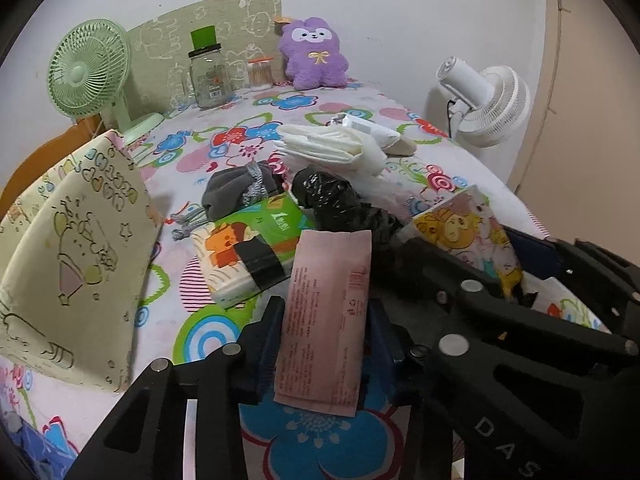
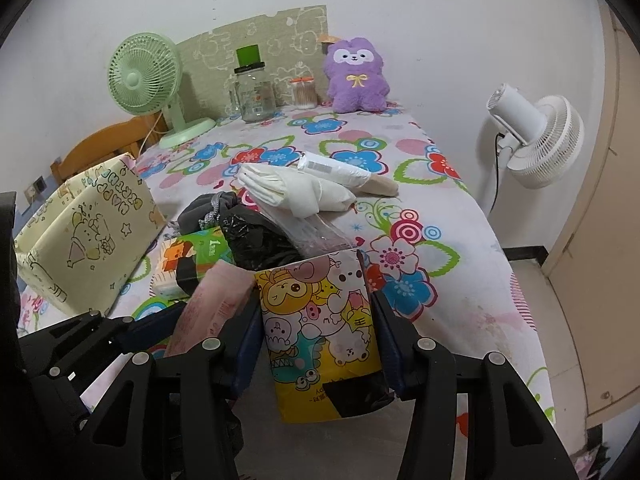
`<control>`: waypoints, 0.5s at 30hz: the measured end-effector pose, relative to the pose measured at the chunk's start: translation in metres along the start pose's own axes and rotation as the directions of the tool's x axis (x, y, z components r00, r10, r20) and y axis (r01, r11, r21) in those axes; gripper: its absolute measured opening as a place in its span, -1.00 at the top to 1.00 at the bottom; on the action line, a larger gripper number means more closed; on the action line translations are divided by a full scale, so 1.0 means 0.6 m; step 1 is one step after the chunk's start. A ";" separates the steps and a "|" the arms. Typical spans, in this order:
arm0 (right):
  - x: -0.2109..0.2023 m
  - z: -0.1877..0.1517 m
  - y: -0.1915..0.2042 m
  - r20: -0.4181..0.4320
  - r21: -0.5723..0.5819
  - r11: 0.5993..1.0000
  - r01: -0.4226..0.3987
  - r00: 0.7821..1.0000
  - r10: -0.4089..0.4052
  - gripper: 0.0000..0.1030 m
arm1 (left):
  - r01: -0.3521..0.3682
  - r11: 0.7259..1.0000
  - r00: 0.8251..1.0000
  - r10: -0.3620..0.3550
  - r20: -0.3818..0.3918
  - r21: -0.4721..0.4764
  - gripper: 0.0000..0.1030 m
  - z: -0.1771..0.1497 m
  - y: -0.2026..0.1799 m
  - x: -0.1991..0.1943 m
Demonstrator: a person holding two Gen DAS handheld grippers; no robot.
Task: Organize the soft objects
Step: 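Carry the pink packet with the left tool while the right tool carries the tissue pack toward the fabric box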
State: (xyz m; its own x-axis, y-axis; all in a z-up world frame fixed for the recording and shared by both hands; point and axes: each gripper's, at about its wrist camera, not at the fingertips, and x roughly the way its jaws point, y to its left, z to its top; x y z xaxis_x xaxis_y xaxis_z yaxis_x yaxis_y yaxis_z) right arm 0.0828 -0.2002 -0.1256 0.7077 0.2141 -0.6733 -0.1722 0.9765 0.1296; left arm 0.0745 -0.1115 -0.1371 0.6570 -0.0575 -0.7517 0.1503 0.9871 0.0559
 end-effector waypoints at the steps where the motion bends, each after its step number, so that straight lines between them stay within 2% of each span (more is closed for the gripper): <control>1: -0.001 0.000 0.000 -0.004 0.005 1.000 -0.002 1.000 0.002 -0.07 | -0.006 1.000 1.000 0.006 0.001 -0.002 0.19 -0.001 0.001 -0.001; 15: -0.051 0.022 0.008 0.044 0.027 0.999 -0.023 0.999 0.022 -0.07 | -0.001 1.000 0.999 0.001 0.052 -0.002 0.20 0.017 0.006 -0.058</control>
State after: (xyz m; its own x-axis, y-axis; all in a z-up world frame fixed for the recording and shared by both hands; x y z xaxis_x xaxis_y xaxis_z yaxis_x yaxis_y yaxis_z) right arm 0.0694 -0.2017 -0.0951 0.7332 0.2367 -0.6375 -0.1704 0.9715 0.1648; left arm 0.0599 -0.1073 -0.1042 0.6948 -0.0644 -0.7163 0.1480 0.9875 0.0549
